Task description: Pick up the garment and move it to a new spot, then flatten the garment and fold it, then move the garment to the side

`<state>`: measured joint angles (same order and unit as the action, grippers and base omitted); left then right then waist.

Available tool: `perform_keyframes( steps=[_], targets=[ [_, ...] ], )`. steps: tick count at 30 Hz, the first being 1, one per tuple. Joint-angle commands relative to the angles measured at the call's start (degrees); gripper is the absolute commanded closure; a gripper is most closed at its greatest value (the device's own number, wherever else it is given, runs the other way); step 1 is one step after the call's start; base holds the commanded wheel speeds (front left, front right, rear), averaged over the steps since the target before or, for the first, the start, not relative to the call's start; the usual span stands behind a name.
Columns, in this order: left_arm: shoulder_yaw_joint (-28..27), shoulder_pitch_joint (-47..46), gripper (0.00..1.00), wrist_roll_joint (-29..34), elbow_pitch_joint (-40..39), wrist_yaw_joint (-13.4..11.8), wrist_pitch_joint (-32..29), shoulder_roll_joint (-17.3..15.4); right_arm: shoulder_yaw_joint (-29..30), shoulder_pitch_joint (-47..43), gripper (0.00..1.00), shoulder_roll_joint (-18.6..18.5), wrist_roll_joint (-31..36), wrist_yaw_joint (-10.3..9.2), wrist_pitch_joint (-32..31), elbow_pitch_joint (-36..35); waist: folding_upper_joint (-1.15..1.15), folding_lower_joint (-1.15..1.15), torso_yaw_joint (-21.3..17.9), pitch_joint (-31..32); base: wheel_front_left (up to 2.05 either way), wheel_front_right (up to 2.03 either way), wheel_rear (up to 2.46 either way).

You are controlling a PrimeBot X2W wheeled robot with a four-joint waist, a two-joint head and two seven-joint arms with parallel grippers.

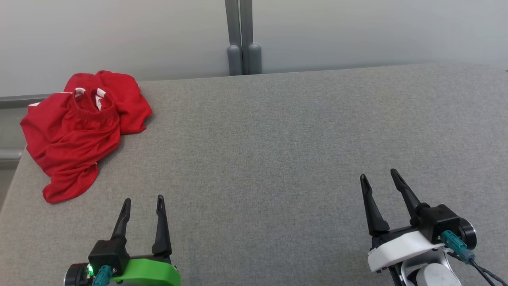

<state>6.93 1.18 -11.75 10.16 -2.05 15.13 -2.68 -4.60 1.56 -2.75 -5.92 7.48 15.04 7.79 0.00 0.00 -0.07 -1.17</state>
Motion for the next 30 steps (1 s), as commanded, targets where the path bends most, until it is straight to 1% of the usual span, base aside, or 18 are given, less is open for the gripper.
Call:
perform_keyframes(
  steps=[1,9,11,14,19,23,24,30],
  targets=[
    [-0.18,0.80,0.00,-0.37,0.09,-0.24,0.03,-0.38,-0.04,0.09,0.00,-0.24,-0.05,0.02,0.22,0.15,0.00,0.00,0.02,-0.01,0.00,0.00,0.00],
    [-0.07,0.58,0.00,-0.07,0.38,0.04,0.03,-0.38,0.16,0.00,0.00,-0.23,-0.20,0.02,0.22,0.11,0.00,0.00,0.32,0.05,0.00,0.00,0.00],
    [0.08,0.40,0.00,0.03,0.39,0.12,0.03,-0.38,0.47,-0.23,0.00,-0.23,-0.19,0.02,0.22,-0.08,0.00,0.00,0.82,0.09,0.00,0.00,0.00],
    [0.34,-0.01,0.00,0.09,0.17,0.05,0.03,-0.38,0.76,-0.69,0.00,-0.21,-0.32,0.02,0.21,-0.36,0.00,0.00,2.61,0.14,0.00,0.00,0.00],
    [0.94,-0.11,0.00,-0.20,-0.19,-0.23,0.01,-0.38,0.94,-1.23,0.00,-0.20,-0.47,0.02,0.21,-0.80,0.00,0.00,7.82,0.18,0.00,0.00,0.00],
    [0.71,0.19,0.00,-0.26,-0.30,-0.29,0.01,-0.36,0.15,-1.26,0.00,-0.21,-0.46,0.02,0.21,-0.86,0.00,0.00,13.16,0.32,0.00,0.00,0.00],
    [0.57,0.51,0.00,-0.18,-0.40,-0.35,0.01,-0.36,-0.36,-1.31,0.00,-0.20,-0.48,0.02,0.21,-0.88,0.00,0.00,15.73,0.42,0.00,0.00,0.00],
    [0.15,1.56,0.00,0.32,-0.34,-0.03,0.01,-0.35,-1.27,-1.77,0.00,-0.21,-0.88,0.02,0.21,-0.79,0.00,0.00,22.61,1.14,0.00,0.00,0.00]
  ],
)
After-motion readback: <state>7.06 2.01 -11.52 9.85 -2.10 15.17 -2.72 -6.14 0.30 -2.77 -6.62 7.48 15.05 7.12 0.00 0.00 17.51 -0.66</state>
